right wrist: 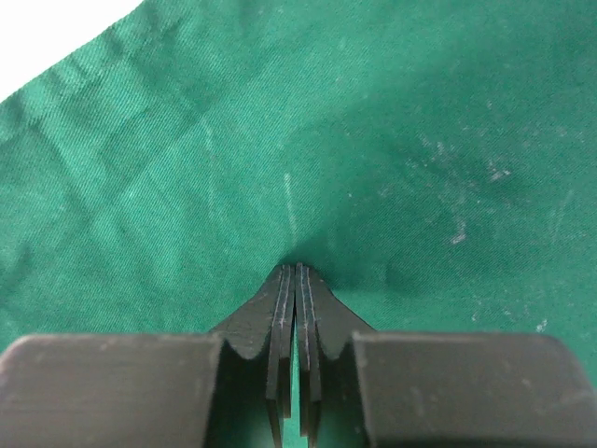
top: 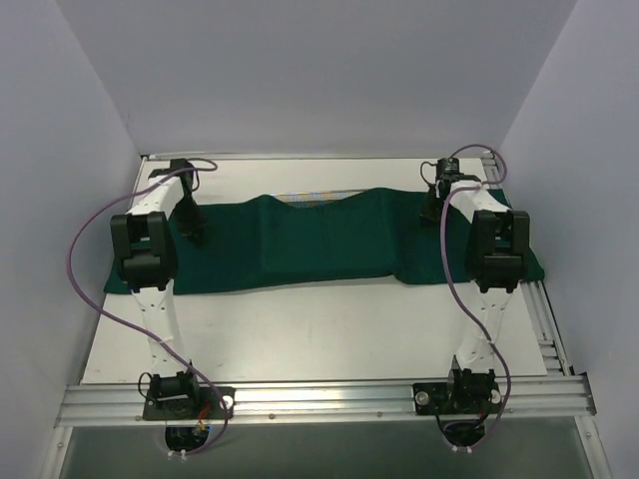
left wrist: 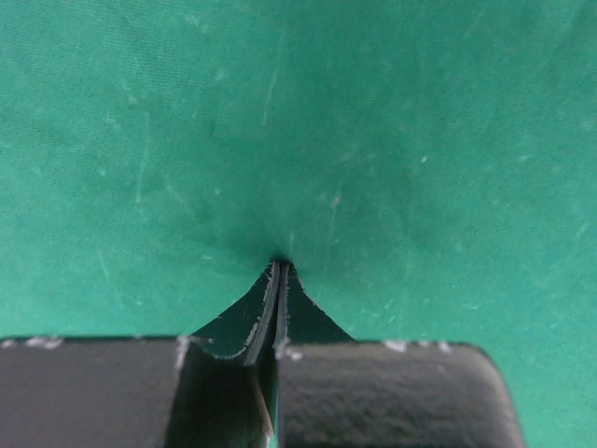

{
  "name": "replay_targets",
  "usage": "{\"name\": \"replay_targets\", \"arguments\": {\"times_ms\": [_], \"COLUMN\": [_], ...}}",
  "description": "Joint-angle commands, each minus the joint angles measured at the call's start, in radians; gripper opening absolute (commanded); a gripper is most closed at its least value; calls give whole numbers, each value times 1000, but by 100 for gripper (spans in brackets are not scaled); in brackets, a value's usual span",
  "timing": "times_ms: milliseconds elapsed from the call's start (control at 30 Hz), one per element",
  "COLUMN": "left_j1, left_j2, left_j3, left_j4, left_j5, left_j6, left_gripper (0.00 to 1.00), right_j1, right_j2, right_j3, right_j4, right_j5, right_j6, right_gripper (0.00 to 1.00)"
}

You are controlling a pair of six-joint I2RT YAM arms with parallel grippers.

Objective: Open and lay out the surgical kit
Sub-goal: Open the surgical kit at the center of the board.

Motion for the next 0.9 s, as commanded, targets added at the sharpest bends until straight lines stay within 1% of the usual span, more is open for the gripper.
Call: {"name": "replay_targets", "arguments": {"times_ms": [0, 133, 233, 367, 467, 500, 600, 633, 700, 733, 867], "left_j1": [14, 15, 17, 36, 53, 59, 70, 76, 81, 87, 96], "left_j2": [75, 167, 222, 270, 321, 339, 436, 492, 541, 566, 562], "left_j3": [99, 184, 258, 326, 422, 498, 638, 736, 824, 867, 858], "left_j4": [-24, -50, -90, -107, -139, -153, -217, -251, -268, -262, -146], "left_j5": [43, 83, 77, 98, 101, 106, 145, 185, 214, 245, 310], "left_j6": [-12, -13, -20, -27, -18, -15, -7, -4, -4, -6, -32], "left_gripper": [2, 2, 2, 2, 2, 2, 2, 2, 2, 2, 3], "right_j1": [-18, -26, -34, -46, -57, -57, -61, -63, -64, -66, -66], "right_j2": [56, 95, 142, 184, 214, 225, 268, 283, 297, 314, 369], "right_j3": [-11, 4, 36, 77, 119, 131, 176, 182, 203, 216, 297], "right_j4": [-1, 3, -1, -9, -13, -16, -38, -38, -36, -36, -52], "right_j5": [-4, -9, -11, -18, -26, -24, -24, -27, -35, -37, -46], "right_j6": [-4, -3, 0, 16, 19, 17, 23, 29, 34, 36, 43], "right_gripper": [0, 0, 0, 0, 0, 0, 0, 0, 0, 0, 0]}}
